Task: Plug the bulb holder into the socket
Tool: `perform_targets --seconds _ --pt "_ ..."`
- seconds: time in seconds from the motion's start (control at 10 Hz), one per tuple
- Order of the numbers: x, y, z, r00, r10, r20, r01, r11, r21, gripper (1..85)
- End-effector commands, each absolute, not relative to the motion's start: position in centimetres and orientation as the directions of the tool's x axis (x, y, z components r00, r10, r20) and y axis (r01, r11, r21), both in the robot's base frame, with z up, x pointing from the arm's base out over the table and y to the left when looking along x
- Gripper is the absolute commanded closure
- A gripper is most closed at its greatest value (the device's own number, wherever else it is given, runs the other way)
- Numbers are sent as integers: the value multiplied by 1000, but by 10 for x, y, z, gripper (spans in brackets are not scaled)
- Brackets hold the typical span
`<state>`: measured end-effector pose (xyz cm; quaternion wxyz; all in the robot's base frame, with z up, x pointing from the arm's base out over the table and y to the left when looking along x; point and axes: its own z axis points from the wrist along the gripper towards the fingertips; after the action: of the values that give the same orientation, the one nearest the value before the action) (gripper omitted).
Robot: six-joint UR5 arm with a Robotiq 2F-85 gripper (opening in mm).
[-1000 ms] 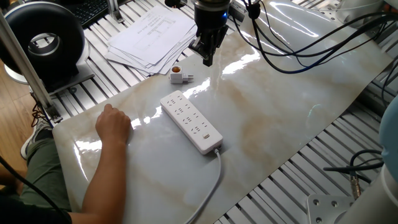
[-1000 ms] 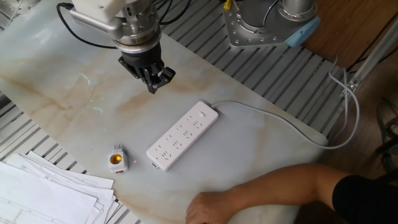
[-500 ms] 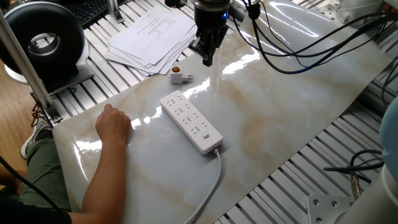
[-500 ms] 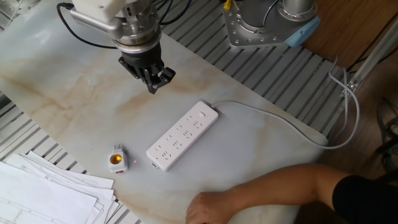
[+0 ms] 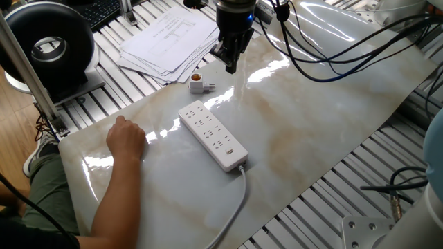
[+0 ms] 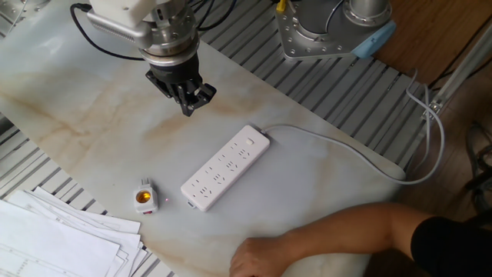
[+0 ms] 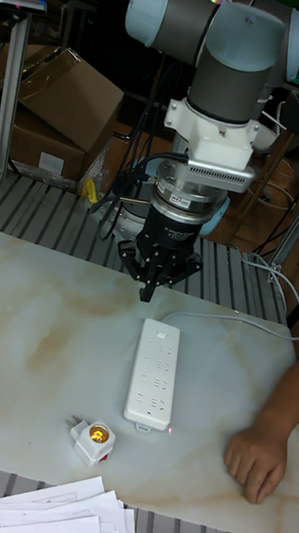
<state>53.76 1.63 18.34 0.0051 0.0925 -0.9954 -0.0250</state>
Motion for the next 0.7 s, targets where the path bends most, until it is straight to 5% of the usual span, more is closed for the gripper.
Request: perform_targets --seconds 0.0,0.6 --pt "540 19 182 -980 -199 -5 -199 978 59 843" --pt "546 11 171 -956 -290 -31 -291 956 26 843"
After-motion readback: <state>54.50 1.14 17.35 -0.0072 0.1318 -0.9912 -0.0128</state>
